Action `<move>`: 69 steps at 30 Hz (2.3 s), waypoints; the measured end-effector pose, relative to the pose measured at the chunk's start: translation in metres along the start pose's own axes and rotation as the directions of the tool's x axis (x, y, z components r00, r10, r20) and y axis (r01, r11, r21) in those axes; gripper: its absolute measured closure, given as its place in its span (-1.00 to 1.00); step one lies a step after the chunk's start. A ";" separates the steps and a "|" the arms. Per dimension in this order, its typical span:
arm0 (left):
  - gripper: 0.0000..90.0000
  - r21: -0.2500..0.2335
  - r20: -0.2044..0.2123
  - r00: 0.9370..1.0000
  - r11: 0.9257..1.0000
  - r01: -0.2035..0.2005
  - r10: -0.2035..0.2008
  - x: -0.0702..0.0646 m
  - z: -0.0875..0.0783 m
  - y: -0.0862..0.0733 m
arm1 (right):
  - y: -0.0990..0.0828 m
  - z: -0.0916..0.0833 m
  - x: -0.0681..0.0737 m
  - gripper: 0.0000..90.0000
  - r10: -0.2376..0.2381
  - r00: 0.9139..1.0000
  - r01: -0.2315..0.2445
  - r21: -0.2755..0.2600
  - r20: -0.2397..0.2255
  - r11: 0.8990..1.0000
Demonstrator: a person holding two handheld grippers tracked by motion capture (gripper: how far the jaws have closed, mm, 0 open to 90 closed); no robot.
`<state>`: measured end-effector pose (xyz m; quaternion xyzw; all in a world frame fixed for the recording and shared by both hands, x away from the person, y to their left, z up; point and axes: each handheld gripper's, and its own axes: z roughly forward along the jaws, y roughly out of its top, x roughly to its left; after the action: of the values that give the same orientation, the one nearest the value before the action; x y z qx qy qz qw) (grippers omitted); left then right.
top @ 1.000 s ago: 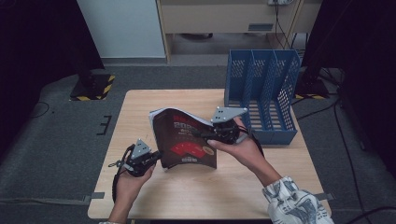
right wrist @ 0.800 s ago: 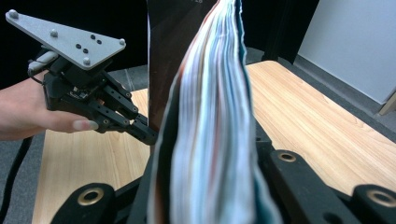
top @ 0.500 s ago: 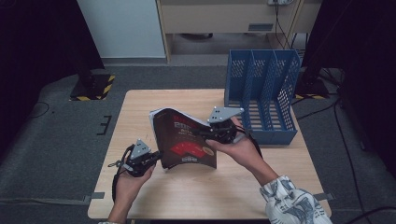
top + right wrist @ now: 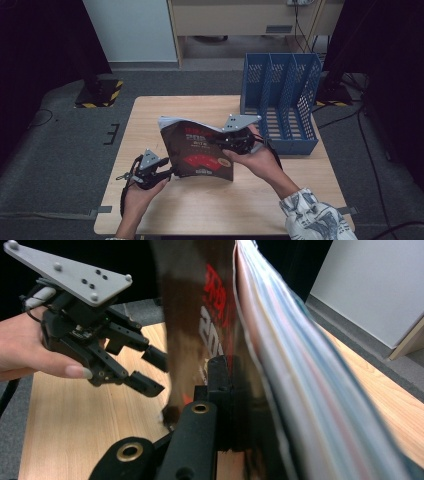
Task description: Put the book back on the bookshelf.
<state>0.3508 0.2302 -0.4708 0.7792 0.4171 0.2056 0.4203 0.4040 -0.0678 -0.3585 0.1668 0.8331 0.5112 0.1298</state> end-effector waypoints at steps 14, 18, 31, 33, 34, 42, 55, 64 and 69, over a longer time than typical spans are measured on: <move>-0.66 0.087 -0.047 0.997 0.994 0.063 -0.059 0.011 0.014 -0.016 | 0.003 0.001 -0.002 0.94 0.043 0.999 -0.043 0.006 0.013 0.999; -0.71 0.088 -0.050 0.996 0.993 0.079 -0.075 0.016 0.014 -0.018 | 0.005 0.000 -0.001 0.94 0.050 0.999 -0.050 0.001 0.017 0.999; -0.89 0.133 -0.089 0.993 0.987 0.086 -0.075 0.020 0.018 -0.026 | 0.021 -0.001 -0.002 0.94 0.049 0.998 -0.049 0.000 0.049 0.999; -0.89 0.142 -0.084 0.994 0.986 0.085 -0.073 0.021 0.018 -0.027 | 0.023 -0.001 -0.003 0.94 0.052 0.997 -0.053 0.006 0.057 0.999; -0.89 0.142 -0.084 0.994 0.986 0.085 -0.073 0.021 0.018 -0.027 | 0.023 -0.001 -0.003 0.94 0.052 0.997 -0.053 0.006 0.057 0.999; -0.89 0.182 -0.106 0.992 0.980 0.082 -0.063 0.021 0.022 -0.030 | 0.038 -0.007 -0.009 0.94 0.080 0.993 -0.080 0.003 0.085 0.997; -0.88 0.213 -0.127 0.990 0.973 0.084 -0.058 0.023 0.026 -0.034 | 0.063 -0.014 -0.019 0.94 0.112 0.986 -0.112 -0.007 0.123 0.994; -0.89 0.230 -0.128 0.991 0.971 0.072 -0.043 0.021 0.028 -0.036 | 0.072 -0.021 -0.024 0.94 0.117 0.984 -0.117 -0.005 0.132 0.993; -0.93 0.246 -0.159 0.986 0.964 0.098 -0.059 0.022 0.030 -0.037 | 0.077 -0.029 -0.029 0.94 0.123 0.983 -0.123 -0.006 0.137 0.992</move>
<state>0.3659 0.2450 -0.5191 0.7915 0.5008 0.1920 0.2929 0.4300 -0.0704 -0.2749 0.2528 0.8111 0.5043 0.1546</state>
